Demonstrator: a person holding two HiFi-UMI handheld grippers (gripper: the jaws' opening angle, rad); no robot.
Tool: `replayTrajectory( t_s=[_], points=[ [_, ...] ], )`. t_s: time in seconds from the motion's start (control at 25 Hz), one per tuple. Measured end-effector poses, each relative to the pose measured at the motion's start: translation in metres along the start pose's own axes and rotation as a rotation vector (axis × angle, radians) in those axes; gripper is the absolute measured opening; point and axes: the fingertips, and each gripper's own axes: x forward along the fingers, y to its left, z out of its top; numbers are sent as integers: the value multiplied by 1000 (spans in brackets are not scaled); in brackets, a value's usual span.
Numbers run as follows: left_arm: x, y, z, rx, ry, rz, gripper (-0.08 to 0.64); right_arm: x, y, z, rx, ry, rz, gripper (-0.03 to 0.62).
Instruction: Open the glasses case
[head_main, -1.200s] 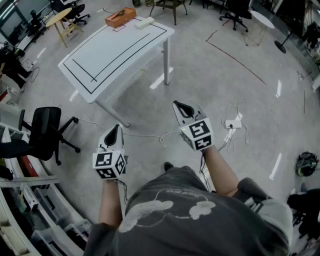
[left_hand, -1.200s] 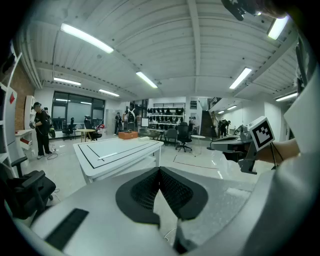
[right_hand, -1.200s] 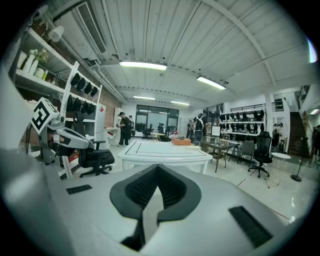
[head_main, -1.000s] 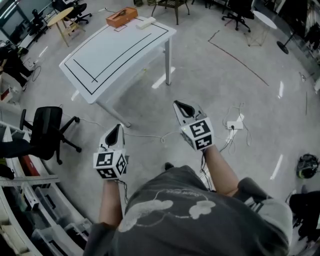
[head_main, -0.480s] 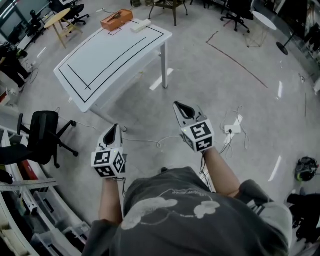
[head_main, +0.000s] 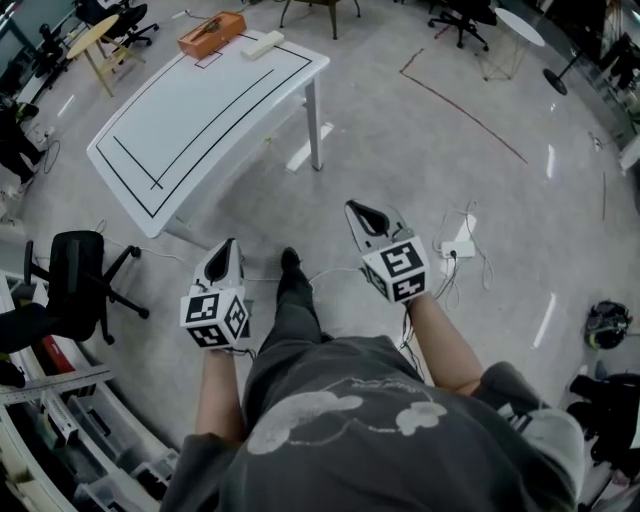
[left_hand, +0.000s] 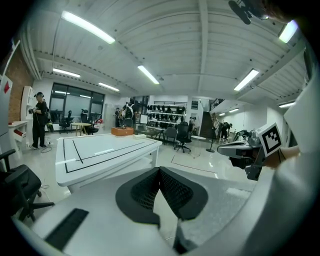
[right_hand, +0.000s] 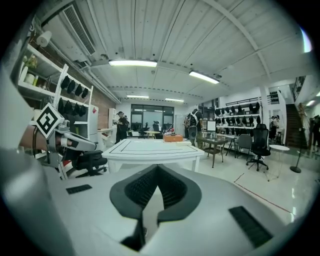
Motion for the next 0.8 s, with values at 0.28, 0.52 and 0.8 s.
replayTrajectory(
  t_s=[0.28, 0.52, 0.8],
  points=[
    [67, 20, 24, 23, -13, -69, 3, 46, -42, 6, -6, 14, -62, 0],
    [149, 44, 63, 32, -35, -112, 3, 109, -97, 24, -24, 36, -95, 0],
    [257, 86, 111, 10, -9, -130, 2, 224, -172, 67, -19, 35, -111, 0]
  ],
)
